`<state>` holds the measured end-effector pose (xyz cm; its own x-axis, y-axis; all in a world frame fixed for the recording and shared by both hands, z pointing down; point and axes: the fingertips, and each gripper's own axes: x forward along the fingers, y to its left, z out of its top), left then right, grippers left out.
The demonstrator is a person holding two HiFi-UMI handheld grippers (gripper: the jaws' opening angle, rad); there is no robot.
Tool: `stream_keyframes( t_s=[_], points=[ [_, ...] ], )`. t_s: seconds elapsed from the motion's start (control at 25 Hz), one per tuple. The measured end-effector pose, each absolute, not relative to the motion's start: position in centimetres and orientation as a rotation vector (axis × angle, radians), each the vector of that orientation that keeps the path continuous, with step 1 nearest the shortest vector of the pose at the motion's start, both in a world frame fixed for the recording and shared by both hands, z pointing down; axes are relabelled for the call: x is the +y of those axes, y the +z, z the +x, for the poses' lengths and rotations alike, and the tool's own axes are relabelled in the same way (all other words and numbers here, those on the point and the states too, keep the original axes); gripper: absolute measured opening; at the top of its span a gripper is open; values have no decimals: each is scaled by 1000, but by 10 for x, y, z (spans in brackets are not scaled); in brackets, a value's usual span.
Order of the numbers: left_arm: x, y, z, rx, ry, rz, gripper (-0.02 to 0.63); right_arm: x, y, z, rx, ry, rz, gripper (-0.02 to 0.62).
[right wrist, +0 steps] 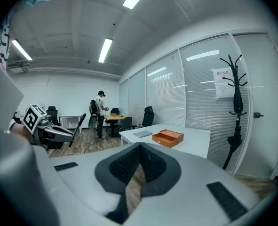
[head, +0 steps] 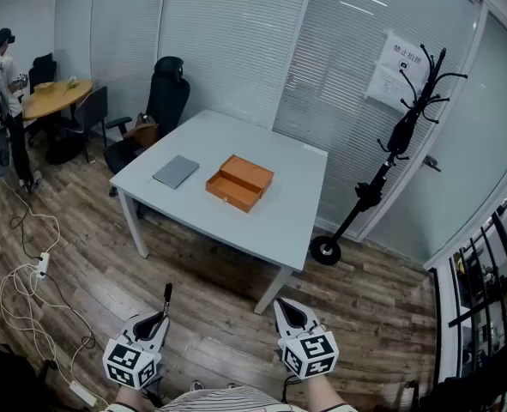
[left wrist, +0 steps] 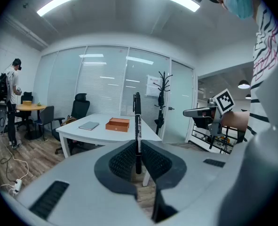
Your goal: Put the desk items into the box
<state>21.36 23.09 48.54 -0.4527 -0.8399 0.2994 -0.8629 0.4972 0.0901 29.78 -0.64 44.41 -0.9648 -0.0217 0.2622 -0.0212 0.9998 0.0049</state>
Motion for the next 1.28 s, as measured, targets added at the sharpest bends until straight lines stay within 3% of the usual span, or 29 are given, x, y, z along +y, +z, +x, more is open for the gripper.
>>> stream_keyframes(
  t_s=[0.76, 1.28],
  points=[
    [177, 500, 284, -2494, 84, 1335, 54, -47, 459, 339, -2915, 58, -83, 28],
    [199, 513, 178, -2445, 62, 1367, 54, -27, 475, 242, -2879, 142, -3, 28]
  ],
)
